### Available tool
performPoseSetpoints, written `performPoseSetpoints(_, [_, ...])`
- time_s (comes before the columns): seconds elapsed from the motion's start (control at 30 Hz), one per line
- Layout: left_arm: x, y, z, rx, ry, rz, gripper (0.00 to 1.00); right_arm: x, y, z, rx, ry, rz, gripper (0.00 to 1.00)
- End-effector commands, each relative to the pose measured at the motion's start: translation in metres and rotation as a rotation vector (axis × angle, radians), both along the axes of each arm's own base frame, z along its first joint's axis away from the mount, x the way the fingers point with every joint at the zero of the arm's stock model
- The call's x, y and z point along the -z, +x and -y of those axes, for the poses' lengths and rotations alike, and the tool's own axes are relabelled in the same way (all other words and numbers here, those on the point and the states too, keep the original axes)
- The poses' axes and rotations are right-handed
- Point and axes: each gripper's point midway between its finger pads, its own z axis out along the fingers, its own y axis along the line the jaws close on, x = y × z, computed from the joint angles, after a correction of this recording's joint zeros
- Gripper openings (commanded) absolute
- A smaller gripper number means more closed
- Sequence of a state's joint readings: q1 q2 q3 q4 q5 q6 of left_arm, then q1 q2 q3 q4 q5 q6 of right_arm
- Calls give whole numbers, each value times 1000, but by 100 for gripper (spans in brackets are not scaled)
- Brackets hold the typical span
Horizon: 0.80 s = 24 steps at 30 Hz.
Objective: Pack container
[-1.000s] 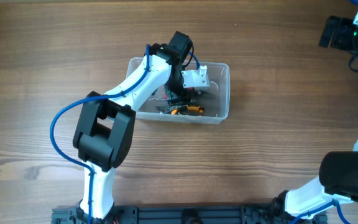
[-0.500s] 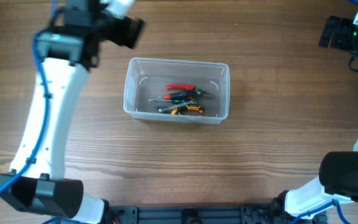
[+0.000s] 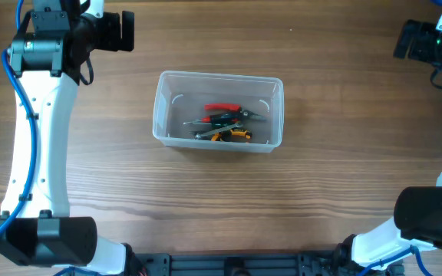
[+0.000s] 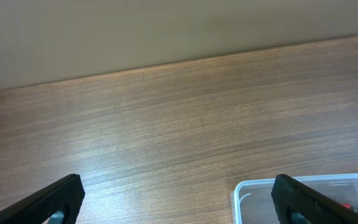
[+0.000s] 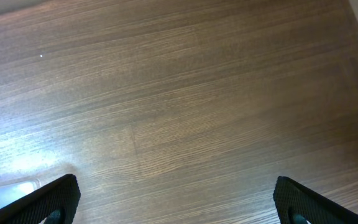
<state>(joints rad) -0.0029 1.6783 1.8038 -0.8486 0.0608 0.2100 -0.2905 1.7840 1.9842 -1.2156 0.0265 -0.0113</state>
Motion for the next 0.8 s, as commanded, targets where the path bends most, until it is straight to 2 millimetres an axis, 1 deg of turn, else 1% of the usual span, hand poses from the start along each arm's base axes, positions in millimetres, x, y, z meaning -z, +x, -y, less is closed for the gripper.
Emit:
performPoseSetpoints(0.0, [-7,-3,3,2,-23,13,100,9,4,-2,4,17,-17,100])
performPoseSetpoints(0.17, [-7,-3,3,2,-23,13,100,9,4,-2,4,16,-17,100])
performPoseSetpoints(0.23, [-12,-5,3,1,-23,23,100,9,4,-2,4,16,-17,100])
performPoseSetpoints(0.3, [-35,-17,2,4,-20,75,100,9,4,-2,4,16,-17,100])
performPoseSetpoints(0.33, [-51,-26,2,4,-21,113,100,9,4,-2,4,17,-17,100])
performPoseSetpoints(0.4, [-99,-60,4,12,-24,226,100,9,4,-2,4,17,-17,100])
performPoseSetpoints(0.43, [-121,-85,6,22,-30,276,100,9,4,-2,4,17,-17,100])
performPoseSetpoints(0.47, [-154,-125,8,35,-36,362,100,9,4,-2,4,16,-17,100])
performPoseSetpoints(0.5, [-186,-169,8,37,-35,463,100,9,4,-2,4,17,-17,100])
performPoseSetpoints(0.57, [-214,-213,8,39,-33,575,100,9,4,-2,4,17,-17,100])
performPoseSetpoints(0.6, [-225,-240,8,40,-33,629,100,9,4,-2,4,16,-17,100])
performPoseSetpoints(0.63, [-228,-256,8,40,-33,653,100,9,4,-2,4,17,-17,100])
performPoseSetpoints(0.67, [-227,-268,8,41,-33,667,100,9,4,-2,4,16,-17,100])
performPoseSetpoints(0.7, [-222,-281,8,41,-33,678,100,9,4,-2,4,16,-17,100])
performPoseSetpoints(0.73, [-210,-294,7,40,-32,680,100,9,4,-2,4,16,-17,100])
performPoseSetpoints(0.77, [-199,-299,7,41,-33,672,100,9,4,-2,4,17,-17,100])
